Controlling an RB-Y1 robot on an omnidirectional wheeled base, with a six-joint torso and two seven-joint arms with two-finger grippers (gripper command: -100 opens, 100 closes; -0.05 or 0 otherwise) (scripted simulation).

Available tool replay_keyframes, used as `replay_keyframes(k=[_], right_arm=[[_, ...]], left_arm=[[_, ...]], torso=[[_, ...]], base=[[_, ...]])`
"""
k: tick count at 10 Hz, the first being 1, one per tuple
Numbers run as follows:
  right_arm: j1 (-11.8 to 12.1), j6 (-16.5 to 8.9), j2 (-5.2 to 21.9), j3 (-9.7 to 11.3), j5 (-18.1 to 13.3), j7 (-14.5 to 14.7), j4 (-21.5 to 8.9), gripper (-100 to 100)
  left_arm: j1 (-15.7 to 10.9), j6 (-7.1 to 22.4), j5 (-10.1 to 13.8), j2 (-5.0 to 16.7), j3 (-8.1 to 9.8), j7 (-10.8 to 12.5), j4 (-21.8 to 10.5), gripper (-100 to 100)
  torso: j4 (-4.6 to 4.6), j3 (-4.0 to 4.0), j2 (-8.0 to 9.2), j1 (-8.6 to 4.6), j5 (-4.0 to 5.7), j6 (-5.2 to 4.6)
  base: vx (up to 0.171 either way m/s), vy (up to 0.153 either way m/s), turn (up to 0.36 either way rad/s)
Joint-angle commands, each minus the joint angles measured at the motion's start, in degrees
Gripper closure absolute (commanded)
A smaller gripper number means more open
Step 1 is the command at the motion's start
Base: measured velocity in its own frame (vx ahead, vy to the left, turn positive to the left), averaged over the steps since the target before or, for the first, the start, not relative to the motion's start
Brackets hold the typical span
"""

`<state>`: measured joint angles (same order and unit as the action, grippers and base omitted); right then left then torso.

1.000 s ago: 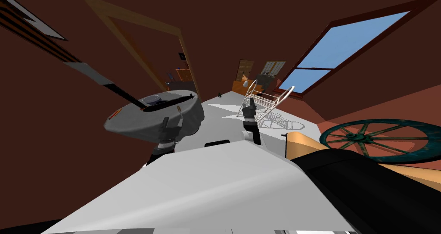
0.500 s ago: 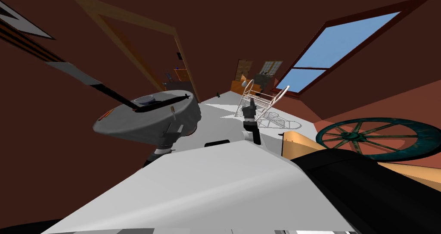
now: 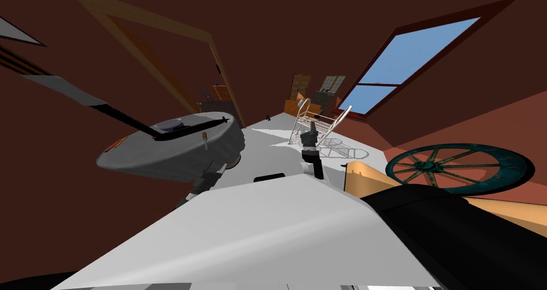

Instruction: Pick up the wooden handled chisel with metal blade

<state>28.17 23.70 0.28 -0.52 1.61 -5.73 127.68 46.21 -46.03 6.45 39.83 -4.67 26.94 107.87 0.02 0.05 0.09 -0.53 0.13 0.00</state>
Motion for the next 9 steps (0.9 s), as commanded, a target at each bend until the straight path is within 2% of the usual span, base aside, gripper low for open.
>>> replay_keyframes(k=[1,2,3,4,5,6,7,8,9], right_arm=[[0.0,0.0,0.0,0.0,0.0,0.0,0.0,0],[0.0,0.0,0.0,0.0,0.0,0.0,0.0,0],[0.0,0.0,0.0,0.0,0.0,0.0,0.0,0],[0.0,0.0,0.0,0.0,0.0,0.0,0.0,0],[0.0,0.0,0.0,0.0,0.0,0.0,0.0,0],[0.0,0.0,0.0,0.0,0.0,0.0,0.0,0],[0.0,0.0,0.0,0.0,0.0,0.0,0.0,0],[0.0,0.0,0.0,0.0,0.0,0.0,0.0,0],[0.0,0.0,0.0,0.0,0.0,0.0,0.0,0]], left_arm=[[0.7,0.0,0.1,2.6,-0.27,1.1,-0.5,-100],[2.0,-1.1,0.2,4.5,-0.92,3.1,-3.1,-100],[2.0,-1.1,0.2,6.2,-0.92,3.1,-3.1,-100],[3.2,-2.1,0.3,8.1,-1.69,5.2,-5.7,-100],[3.2,-2.1,0.3,9.8,-1.69,5.2,-5.8,-100],[4.3,-3.2,0.5,11.7,-2.58,7.2,-7.6,-100],[4.3,-3.2,0.5,13.4,-2.58,7.2,-8.6,-100],[5.3,-4.2,0.7,15.1,-3.57,9.2,-11.3,-100],[5.3,-4.2,0.7,16.9,-3.57,9.2,-11.4,-100]], torso=[[0.0,0.0,0.0,0.0,0.0,0.0],[0.0,-0.02,-0.05,0.09,0.0,0.0],[-0.01,-0.03,-0.05,-0.01,0.0,0.0],[-0.01,-0.03,-0.06,0.06,0.0,0.0],[-0.01,-0.02,-0.05,0.0,0.01,0.0],[-0.01,-0.03,-0.06,0.12,0.0,0.0],[0.0,-0.02,-0.03,0.05,-0.01,-0.01],[-0.01,-0.03,-0.07,0.13,-0.01,0.0],[-0.03,-0.08,-0.15,0.14,-0.02,0.0]], base=[[0.0,-0.12,-0.022],[0.002,-0.155,-0.065],[-0.004,-0.136,-0.016],[-0.005,-0.151,-0.061],[-0.001,-0.115,-0.029],[-0.01,-0.139,-0.079],[0.005,-0.117,-0.024],[0.034,-0.113,-0.062],[0.019,-0.099,-0.037]])
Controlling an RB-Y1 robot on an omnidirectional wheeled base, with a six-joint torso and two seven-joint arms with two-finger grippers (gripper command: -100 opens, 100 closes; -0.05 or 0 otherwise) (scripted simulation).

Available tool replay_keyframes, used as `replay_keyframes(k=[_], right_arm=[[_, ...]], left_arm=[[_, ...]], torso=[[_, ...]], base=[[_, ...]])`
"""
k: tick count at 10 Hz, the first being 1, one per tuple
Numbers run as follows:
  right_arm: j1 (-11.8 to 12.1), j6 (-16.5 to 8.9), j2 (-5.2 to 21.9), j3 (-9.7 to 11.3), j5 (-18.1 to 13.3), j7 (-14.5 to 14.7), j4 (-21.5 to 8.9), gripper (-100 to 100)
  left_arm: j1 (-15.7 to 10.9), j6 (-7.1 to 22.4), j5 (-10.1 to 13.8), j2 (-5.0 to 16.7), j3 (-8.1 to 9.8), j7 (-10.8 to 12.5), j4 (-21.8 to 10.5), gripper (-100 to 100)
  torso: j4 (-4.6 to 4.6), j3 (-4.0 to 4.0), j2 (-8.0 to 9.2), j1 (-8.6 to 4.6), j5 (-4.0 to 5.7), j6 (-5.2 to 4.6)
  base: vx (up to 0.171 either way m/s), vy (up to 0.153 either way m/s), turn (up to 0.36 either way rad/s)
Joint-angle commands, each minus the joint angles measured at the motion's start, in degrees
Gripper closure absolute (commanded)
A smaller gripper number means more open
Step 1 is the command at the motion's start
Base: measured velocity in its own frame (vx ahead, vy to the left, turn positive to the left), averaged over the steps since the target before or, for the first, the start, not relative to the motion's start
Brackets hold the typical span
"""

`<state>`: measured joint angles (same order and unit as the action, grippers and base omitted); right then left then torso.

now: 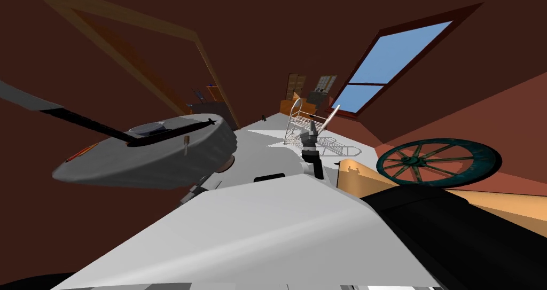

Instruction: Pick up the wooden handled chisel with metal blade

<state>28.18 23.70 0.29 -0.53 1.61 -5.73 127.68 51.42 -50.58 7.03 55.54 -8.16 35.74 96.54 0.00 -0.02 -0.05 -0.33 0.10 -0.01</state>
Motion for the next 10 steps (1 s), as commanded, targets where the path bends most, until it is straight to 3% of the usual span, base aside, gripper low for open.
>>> replay_keyframes(k=[1,3,4,5,6,8,9,10], right_arm=[[0.0,0.0,0.0,0.0,0.0,0.0,0.0,0],[0.0,0.0,0.0,0.0,0.0,0.0,0.0,0],[0.0,0.0,0.0,0.0,0.0,0.0,0.0,0],[0.0,0.0,0.0,0.0,0.0,0.0,0.0,0],[0.0,0.0,0.0,0.0,0.0,0.0,0.0,0],[0.0,0.0,0.0,0.0,0.0,0.0,0.0,0],[0.0,0.0,0.0,0.0,0.0,0.0,0.0,0],[0.0,0.0,0.0,0.0,0.0,0.0,0.0,0]], left_arm=[[1.0,-0.7,0.3,2.9,-1.2,2.3,-2.9,-100],[1.0,-0.7,0.3,5.1,-1.2,2.3,-2.9,-100],[1.8,-1.8,0.5,7.3,-2.41,4.2,-5.8,-100],[1.8,-1.8,0.5,8.7,-2.41,4.2,-5.9,-100],[2.5,-2.8,0.7,10.3,-3.71,6.1,-7.4,-100],[2.5,-2.8,0.7,12.5,-3.71,6.1,-8.8,-100],[3.1,-3.8,0.9,14.7,-5.1,7.8,-11.2,-100],[3.1,-3.8,0.9,16.1,-5.1,7.8,-11.8,-100]], torso=[[0.0,0.0,0.0,0.0,0.0,0.0],[0.01,0.02,0.02,0.03,0.0,0.0],[0.01,0.02,0.03,0.19,-0.04,0.01],[0.0,0.01,0.0,0.13,-0.04,0.0],[0.0,0.0,0.0,0.12,-0.03,0.0],[0.01,0.01,0.01,0.11,-0.02,0.01],[0.01,0.01,0.01,0.22,-0.05,0.01],[0.0,-0.01,-0.03,0.19,-0.05,-0.01]], base=[[0.007,-0.115,-0.076],[0.013,-0.065,-0.022],[0.024,-0.07,-0.087],[0.02,-0.073,-0.046],[0.011,-0.085,-0.097],[0.018,-0.056,-0.017],[0.032,-0.056,-0.098],[0.031,-0.05,-0.055]])
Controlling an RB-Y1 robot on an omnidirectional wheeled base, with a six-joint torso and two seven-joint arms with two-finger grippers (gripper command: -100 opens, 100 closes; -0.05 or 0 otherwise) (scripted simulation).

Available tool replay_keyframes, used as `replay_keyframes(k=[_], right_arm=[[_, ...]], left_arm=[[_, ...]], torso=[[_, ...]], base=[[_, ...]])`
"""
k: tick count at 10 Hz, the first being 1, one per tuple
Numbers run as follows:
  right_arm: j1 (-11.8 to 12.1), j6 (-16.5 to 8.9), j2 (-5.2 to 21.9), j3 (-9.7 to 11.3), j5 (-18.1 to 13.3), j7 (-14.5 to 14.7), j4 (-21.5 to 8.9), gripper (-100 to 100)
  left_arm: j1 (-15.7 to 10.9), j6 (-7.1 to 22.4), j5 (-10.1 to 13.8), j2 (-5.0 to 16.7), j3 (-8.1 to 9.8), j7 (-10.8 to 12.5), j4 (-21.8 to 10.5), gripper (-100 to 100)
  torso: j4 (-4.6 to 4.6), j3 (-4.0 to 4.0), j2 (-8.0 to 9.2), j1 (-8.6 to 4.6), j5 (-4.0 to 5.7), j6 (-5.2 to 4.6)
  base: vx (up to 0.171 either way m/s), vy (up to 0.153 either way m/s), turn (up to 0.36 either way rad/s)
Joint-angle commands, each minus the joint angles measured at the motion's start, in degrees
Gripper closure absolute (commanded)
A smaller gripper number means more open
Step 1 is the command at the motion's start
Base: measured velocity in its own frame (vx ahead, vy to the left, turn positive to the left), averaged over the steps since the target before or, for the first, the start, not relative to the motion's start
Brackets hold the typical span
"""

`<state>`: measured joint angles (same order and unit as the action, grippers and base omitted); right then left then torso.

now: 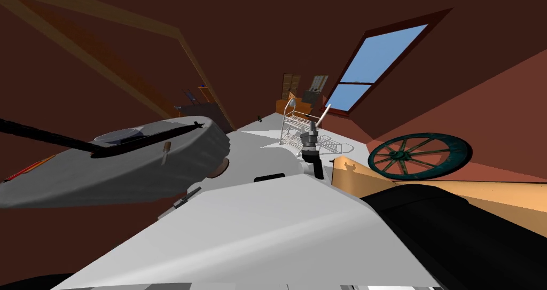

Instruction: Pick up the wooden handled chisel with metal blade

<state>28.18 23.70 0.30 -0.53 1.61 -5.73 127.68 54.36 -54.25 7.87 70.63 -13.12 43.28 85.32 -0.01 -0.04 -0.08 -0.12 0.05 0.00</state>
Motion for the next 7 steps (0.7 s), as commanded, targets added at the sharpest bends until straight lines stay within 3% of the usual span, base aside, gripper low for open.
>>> replay_keyframes(k=[1,4,5,6,7], right_arm=[[0.0,0.0,0.0,0.0,0.0,0.0,0.0,0],[0.0,0.0,0.0,0.0,0.0,0.0,0.0,0],[0.0,0.0,0.0,0.0,0.0,0.0,0.0,0],[0.0,0.0,0.0,0.0,0.0,0.0,0.0,0],[0.0,0.0,0.0,0.0,0.0,0.0,0.0,0]], left_arm=[[0.6,-1.1,0.3,2.9,-1.61,2.0,-2.9,-100],[0.9,-2.0,0.6,7.8,-3.13,3.6,-6.6,-100],[1.2,-2.9,0.9,9.6,-4.71,5.2,-9.0,-100],[1.2,-2.9,0.9,11.1,-4.71,5.2,-9.5,-100],[1.3,-3.8,1.1,12.9,-6.33,6.7,-12.0,-100]], torso=[[0.0,0.0,0.0,0.0,0.0,0.0],[-0.01,-0.03,-0.05,0.0,-0.01,-0.02],[-0.01,-0.01,-0.02,0.04,0.0,0.01],[-0.01,-0.03,-0.05,0.09,-0.02,-0.01],[-0.01,-0.03,-0.05,0.13,-0.03,0.0]], base=[[0.051,-0.057,-0.107],[0.038,-0.045,-0.07],[0.047,-0.022,-0.107],[0.044,-0.011,-0.046],[0.051,-0.01,-0.09]])
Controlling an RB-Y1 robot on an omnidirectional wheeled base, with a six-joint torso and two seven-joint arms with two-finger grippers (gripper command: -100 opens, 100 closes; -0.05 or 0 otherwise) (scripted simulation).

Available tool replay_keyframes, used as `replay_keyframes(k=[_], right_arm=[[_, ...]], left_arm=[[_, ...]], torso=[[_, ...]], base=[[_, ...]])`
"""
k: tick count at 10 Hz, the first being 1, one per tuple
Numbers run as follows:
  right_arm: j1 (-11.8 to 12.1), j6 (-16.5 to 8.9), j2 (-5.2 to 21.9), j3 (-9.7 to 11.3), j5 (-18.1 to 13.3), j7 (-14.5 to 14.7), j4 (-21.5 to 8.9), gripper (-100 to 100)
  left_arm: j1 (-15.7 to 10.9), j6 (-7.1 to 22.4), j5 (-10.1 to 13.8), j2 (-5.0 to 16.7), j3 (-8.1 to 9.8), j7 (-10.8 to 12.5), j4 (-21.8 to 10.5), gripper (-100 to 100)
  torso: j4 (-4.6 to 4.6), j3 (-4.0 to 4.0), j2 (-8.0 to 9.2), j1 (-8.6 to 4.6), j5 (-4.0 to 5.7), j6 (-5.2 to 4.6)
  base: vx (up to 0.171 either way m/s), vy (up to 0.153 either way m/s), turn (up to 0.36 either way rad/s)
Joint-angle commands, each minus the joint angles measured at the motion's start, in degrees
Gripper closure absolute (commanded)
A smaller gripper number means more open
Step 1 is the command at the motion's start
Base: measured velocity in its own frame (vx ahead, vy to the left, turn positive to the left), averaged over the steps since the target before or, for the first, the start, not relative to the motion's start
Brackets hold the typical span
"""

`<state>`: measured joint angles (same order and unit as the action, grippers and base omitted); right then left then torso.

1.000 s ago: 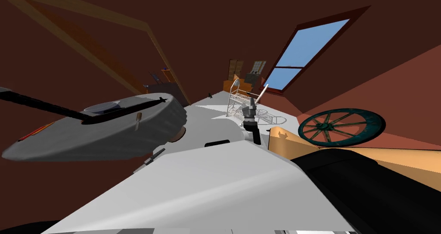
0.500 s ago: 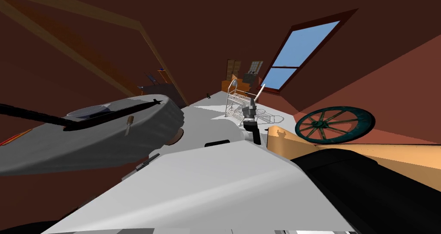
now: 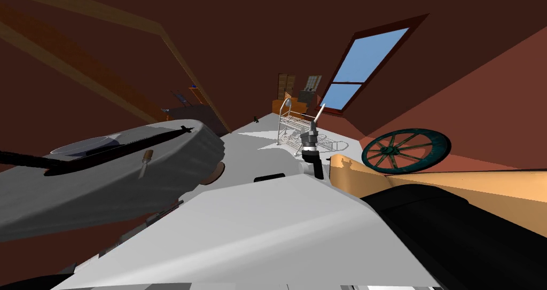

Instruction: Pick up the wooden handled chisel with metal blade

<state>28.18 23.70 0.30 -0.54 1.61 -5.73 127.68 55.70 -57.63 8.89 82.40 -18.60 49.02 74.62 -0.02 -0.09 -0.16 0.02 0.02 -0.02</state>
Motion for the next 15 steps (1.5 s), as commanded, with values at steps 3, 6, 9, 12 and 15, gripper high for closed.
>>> replay_keyframes(k=[3,6,9,12,15], right_arm=[[0.0,0.0,0.0,0.0,0.0,0.0,0.0,0],[0.0,0.0,0.0,0.0,0.0,0.0,0.0,0],[0.0,0.0,0.0,0.0,0.0,0.0,0.0,0],[0.0,0.0,0.0,0.0,0.0,0.0,0.0,0],[0.0,0.0,0.0,0.0,0.0,0.0,0.0,0]], left_arm=[[0.1,-1.2,0.4,6.1,-2.49,2.3,-3.9,-100],[0.1,-1.9,0.7,9.1,-4.13,3.6,-7.3,-100],[-0.2,-3.2,1.2,14.2,-7.36,5.9,-12.5,-100],[-0.4,-3.8,1.5,17.0,-8.91,6.9,-14.8,-100],[-0.8,-4.7,2.1,21.2,-11.78,8.7,-18.9,-100]], torso=[[-0.01,-0.01,-0.02,0.03,0.0,-0.01],[0.01,0.03,0.04,0.08,-0.02,0.0],[0.0,0.0,0.01,0.15,-0.05,0.03],[-0.01,-0.03,-0.05,0.22,-0.06,0.01],[-0.03,-0.09,-0.15,0.48,-0.12,0.0]], base=[[0.047,0.0,-0.082],[0.034,0.013,-0.056],[0.051,0.037,-0.096],[0.055,0.052,-0.068],[0.073,0.106,-0.113]])
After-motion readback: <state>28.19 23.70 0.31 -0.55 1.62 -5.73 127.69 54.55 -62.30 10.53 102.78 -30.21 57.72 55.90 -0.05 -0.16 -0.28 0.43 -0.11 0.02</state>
